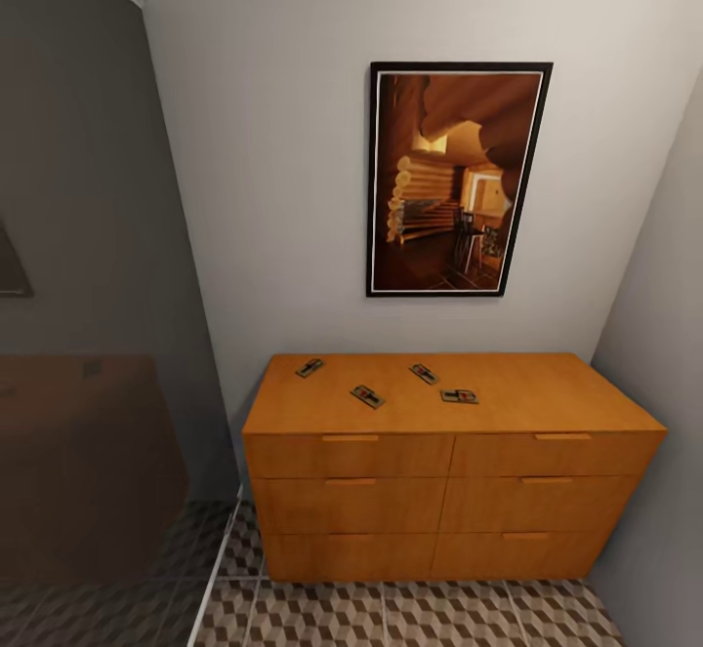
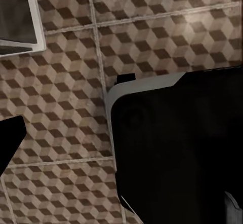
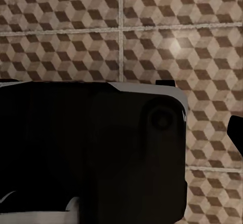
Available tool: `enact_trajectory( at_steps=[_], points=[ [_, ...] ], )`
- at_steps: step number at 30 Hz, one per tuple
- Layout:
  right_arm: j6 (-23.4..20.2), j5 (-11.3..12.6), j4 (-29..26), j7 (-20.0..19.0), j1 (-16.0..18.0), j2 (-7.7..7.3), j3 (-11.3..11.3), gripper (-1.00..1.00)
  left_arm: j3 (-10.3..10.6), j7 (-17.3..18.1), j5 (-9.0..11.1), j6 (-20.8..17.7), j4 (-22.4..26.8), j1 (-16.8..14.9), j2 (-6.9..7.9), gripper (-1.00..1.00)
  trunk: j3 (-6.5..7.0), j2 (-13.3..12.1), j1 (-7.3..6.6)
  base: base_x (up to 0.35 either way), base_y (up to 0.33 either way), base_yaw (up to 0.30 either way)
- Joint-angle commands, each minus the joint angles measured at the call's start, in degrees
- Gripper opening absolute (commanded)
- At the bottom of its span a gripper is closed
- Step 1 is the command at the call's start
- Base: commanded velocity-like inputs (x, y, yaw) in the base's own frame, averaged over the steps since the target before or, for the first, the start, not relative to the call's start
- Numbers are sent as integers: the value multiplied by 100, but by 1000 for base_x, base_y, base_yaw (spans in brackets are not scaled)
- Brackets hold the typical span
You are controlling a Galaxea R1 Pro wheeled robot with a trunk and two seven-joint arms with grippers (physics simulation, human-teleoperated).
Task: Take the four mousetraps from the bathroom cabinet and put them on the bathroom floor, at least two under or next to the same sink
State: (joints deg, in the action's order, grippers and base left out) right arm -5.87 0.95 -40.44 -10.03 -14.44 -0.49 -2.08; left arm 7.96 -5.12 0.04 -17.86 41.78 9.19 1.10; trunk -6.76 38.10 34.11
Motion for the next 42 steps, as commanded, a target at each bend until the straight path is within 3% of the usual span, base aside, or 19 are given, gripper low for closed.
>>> enact_trajectory(
  at_steps=[1, 5, 6, 14, 18, 22, 23, 26, 30, 33, 39, 42],
  points=[
    [-34, 10, -52, -43, -1, 1, -20, 100, 29, -45, 0, -116, 177, 4, 9, 100, 11, -34, -20, 0, 0, 0],
    [-27, 6, -300, -66, 8, -9, -21, 100, 19, -58, -4, -517, 1034, 14, 16, 100, 83, -195, -108, 0, 0, 0],
    [-27, 6, -300, -66, 8, -9, -21, 100, 19, -58, -4, -517, 1034, 14, 16, 100, 101, -235, -130, 0, 0, 0],
    [-197, 3, -1019, -83, 14, 1, -17, 100, 20, -70, -8, -1655, 2916, 20, 21, 100, 245, -556, -306, 0, 0, 0],
    [-347, 6, -1310, -88, 11, -3, -25, 100, 26, -72, -10, -1951, 3367, 24, 18, 100, 316, -716, -394, 0, 0, 0],
    [-727, 11, -2460, -98, -21, -7, -18, 100, 34, -180, -12, -2626, 4166, 31, 12, 100, 388, -876, -481, 0, 0, 0],
    [-727, 11, -2460, -98, -21, -7, -18, 100, 34, -180, -12, -2626, 4166, 31, 12, 100, 406, -917, -503, 0, 0, 0],
    [-1055, 11, -3290, -102, -111, 0, -8, 100, 37, -311, -8, -3015, 4535, 29, 2, 100, 460, -1037, -569, 0, 0, 0],
    [-1356, 12, -3824, -103, -210, 0, -9, 100, 37, -378, -5, -3224, 4692, 18, -17, 100, 532, -1197, -657, 0, 0, 0],
    [-1813, 14, -4421, -104, -304, -1, -16, 100, 43, -440, 0, -3507, 4828, -12, -127, 100, 586, -1318, -723, 0, 0, 0],
    [-2252, 11, -4840, -105, -357, -9, -16, 100, 59, -515, -2, -3821, 4926, -308, -367, 100, 675, -1518, -833, 0, 0, 0],
    [-2296, 11, -4881, -105, -354, -10, -15, 100, 60, -529, -2, -3885, 4935, -405, -395, 100, 675, -1518, -833, 0, 0, 0]
  ],
)
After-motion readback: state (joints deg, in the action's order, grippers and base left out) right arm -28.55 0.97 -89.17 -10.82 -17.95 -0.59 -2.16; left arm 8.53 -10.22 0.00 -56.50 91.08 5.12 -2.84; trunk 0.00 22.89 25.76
